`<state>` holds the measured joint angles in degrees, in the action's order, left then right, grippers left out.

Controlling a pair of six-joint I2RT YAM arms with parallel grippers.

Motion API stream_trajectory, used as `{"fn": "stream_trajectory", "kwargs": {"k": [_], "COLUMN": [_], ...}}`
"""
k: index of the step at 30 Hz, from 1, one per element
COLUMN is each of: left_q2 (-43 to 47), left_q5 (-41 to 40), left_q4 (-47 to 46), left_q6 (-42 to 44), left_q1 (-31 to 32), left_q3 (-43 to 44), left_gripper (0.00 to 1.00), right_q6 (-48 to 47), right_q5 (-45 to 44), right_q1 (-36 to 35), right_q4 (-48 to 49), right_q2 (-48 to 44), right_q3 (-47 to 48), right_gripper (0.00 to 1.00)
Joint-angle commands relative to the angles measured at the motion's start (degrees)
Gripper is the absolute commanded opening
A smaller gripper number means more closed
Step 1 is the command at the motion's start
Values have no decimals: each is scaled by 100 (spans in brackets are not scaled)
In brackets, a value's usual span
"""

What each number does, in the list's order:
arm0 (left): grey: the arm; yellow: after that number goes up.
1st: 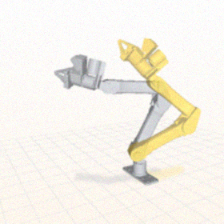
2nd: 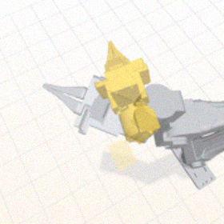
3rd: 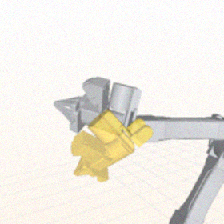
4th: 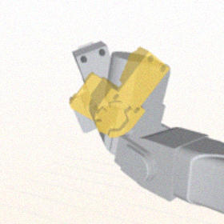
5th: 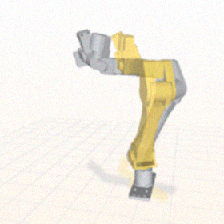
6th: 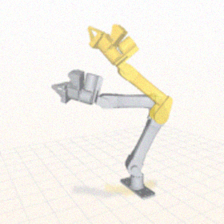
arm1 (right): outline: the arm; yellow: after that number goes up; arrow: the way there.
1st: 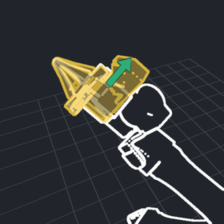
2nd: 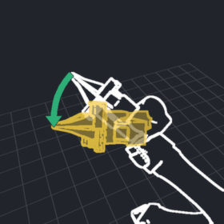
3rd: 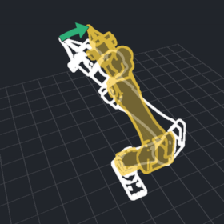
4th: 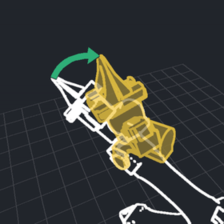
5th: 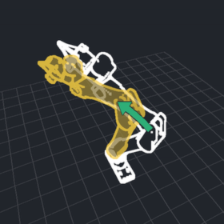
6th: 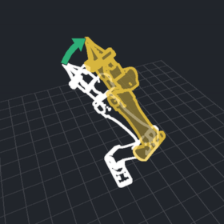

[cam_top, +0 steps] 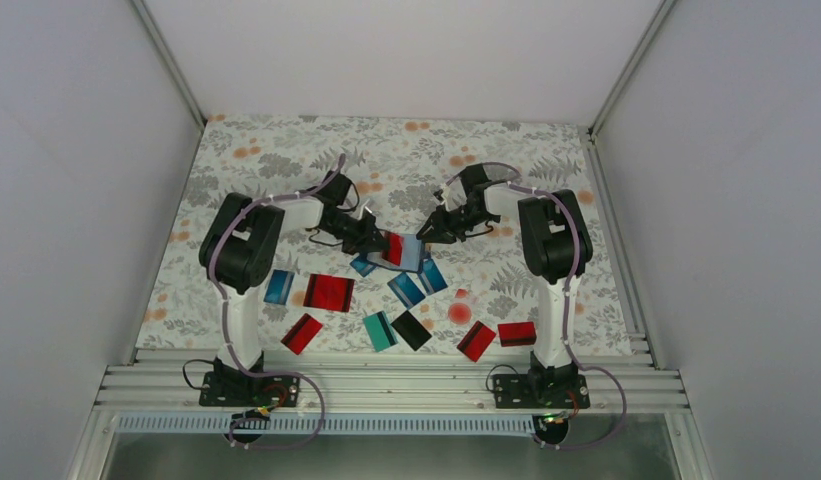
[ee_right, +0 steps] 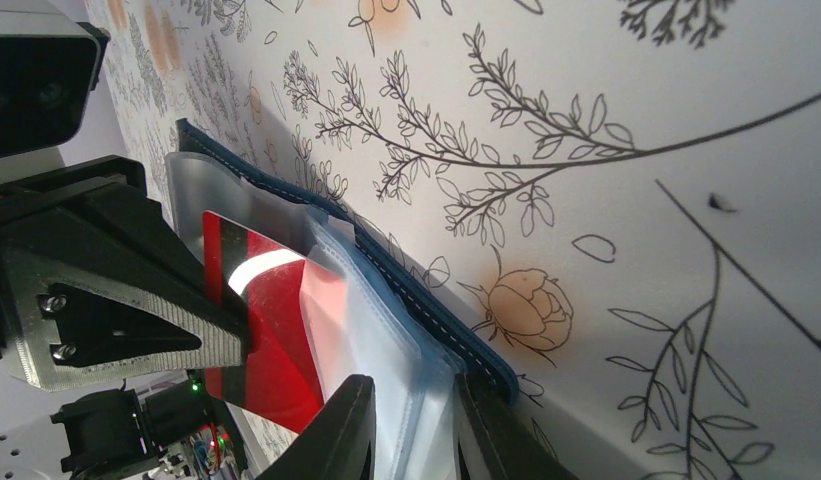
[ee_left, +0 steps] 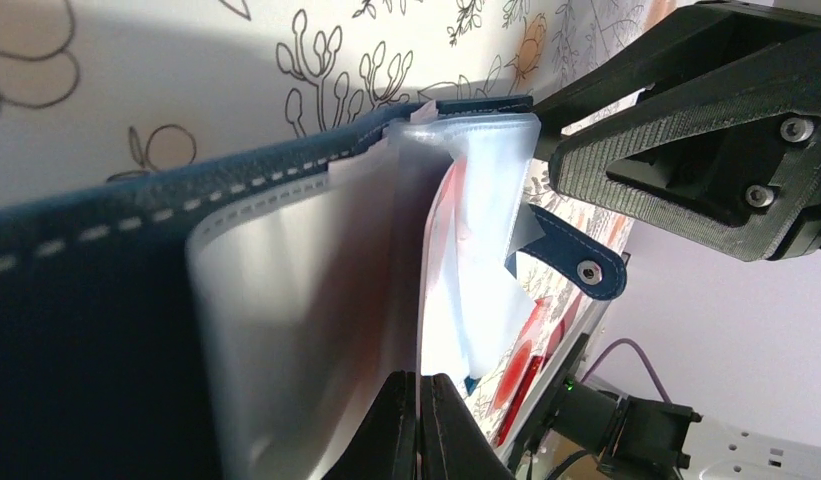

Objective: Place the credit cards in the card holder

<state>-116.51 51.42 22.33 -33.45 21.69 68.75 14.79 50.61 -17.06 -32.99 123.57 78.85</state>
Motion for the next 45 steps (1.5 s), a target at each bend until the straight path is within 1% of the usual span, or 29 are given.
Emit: {"fn": "stream_trajectory", "kwargs": {"k": [1,15,28,31,35,36,40,43,45], "left_q2": [-223,-474,-621,-618,-583,-583,-637,-686,-739], "left_q5": [86,149,354,289,139,98,20,-193,-518], "left_q4": [-53,-183,-271,-193,-20,32,192,582,1014], "left_q6": [45,-107,-333,-328,-291,-267,-179,-76,53], "left_q1": [87,257,344,339,344,344,368,424,497], "left_q3": [169,443,439,450,513,541,700,928,1186], "left_gripper": [2,2,3,10,25,27,30,33,39], "right_q6": [-22,5,-109,-156,-203,-213,-245,-255,-248], "right_q5": [-172,-113,-246,-257,-328,-344,-362,-366,-365], "right_q1": [-48,-58,-45,-48,-45,-43,-51,-50,-45], "right_q4": [-43,-32,-42,-91,-174,-187,-231,-264,-283], "right_q2": [151,196,104,87,51,43,33,45,50], "right_q3": [13,66,-126,-122,-90,-89,-63,-21,5], "right_gripper": [22,22,22,22,22,22,22,22,22]}}
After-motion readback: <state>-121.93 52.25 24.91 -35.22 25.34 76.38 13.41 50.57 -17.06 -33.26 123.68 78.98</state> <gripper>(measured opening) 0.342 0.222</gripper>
